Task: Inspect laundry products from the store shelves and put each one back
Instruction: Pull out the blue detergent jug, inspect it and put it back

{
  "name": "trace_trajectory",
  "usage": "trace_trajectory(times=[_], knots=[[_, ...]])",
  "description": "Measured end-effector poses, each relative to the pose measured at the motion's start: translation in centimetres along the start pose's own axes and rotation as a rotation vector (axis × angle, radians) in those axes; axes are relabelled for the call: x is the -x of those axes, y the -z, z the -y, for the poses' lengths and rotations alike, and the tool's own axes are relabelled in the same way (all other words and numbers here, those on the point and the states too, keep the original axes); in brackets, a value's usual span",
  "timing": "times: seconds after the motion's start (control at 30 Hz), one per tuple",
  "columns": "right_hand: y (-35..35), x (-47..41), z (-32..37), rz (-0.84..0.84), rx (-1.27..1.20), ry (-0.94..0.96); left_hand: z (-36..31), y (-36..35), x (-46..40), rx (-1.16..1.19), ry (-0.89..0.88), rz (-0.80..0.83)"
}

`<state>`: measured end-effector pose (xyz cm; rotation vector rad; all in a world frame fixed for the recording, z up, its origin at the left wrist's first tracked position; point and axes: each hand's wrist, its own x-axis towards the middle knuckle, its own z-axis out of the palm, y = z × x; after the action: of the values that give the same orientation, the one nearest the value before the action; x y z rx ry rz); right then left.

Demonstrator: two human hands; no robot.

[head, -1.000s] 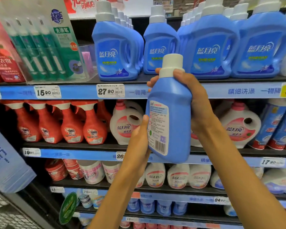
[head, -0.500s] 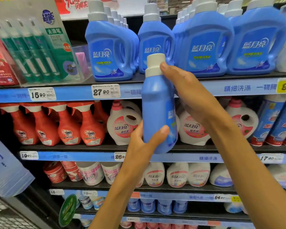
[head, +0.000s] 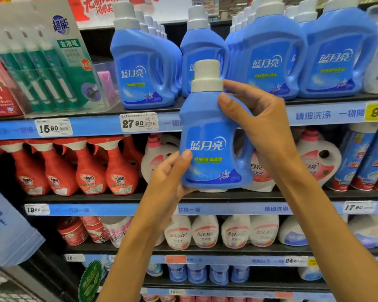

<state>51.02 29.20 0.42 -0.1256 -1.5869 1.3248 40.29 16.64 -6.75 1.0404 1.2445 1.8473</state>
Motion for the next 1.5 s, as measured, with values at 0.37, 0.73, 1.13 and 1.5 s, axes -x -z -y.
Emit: trace_trajectory(times=[0.37, 0.73, 1.13, 1.5], knots=[[2.0, 1.1, -0.5, 0.376, 0.022, 0.024, 0.6, 0.5, -0.8, -0.108, -0.248, -0.051], [2.4, 2.3, -1.3, 0.405, -0.105, 0.039, 0.0, 1.3, -0.8, -0.23, -0.314, -0.027], [1.0, 2.4, -1.8, 0.051, -0.238, -0.245, 0.9, -1.3, -0.4, -0.113, -0.158, -0.172], [1.4, 0.5, -0.6, 0.029, -0.243, -0.421, 0.8, -1.6, -0.6, -0.047, 0.017, 0.009]])
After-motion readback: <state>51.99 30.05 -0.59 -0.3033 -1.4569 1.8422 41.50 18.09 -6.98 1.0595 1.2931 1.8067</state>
